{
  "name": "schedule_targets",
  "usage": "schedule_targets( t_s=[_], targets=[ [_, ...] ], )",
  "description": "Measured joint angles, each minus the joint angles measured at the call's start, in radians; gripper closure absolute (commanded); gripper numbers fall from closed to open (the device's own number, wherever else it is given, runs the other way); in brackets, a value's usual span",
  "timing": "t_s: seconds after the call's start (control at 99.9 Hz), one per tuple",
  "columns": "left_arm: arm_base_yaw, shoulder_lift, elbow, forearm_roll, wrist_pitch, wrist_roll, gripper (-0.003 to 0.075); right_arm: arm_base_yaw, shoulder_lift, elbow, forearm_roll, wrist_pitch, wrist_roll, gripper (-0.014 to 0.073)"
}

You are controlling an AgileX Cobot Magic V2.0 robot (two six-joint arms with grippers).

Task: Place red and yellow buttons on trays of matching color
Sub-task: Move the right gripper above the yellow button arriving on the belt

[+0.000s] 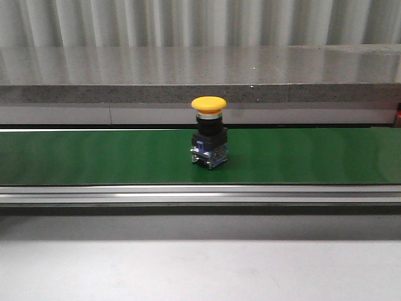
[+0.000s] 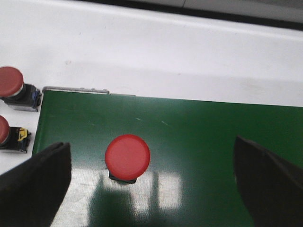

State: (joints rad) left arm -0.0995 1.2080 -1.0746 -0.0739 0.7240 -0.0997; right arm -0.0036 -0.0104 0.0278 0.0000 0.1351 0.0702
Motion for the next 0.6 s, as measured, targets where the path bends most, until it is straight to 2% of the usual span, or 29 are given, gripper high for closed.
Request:
schedule_targets(
  t_s=[0.41, 0.5, 0.55, 0.6],
  targets=[
    [-0.032, -0.483, 0.343, 0.013, -0.152, 0.008, 0.0078, 0.000, 0.000, 0.000, 0.000, 0.000, 0.000, 0.0661],
    [-0.032, -0.595, 0.425, 0.020, -0.163, 0.008, 0.0145, 0.000, 0.000, 0.000, 0.000, 0.000, 0.000, 0.0661],
    [-0.032, -0.649, 0.466, 0.032, -0.168, 0.008, 0.0204, 0.000, 0.000, 0.000, 0.000, 0.000, 0.000, 0.0661],
    [-0.032, -0.697, 0.504, 0.040, -0.168, 0.008, 0.0295, 0.000, 0.000, 0.000, 0.000, 0.000, 0.000, 0.0661]
  ],
)
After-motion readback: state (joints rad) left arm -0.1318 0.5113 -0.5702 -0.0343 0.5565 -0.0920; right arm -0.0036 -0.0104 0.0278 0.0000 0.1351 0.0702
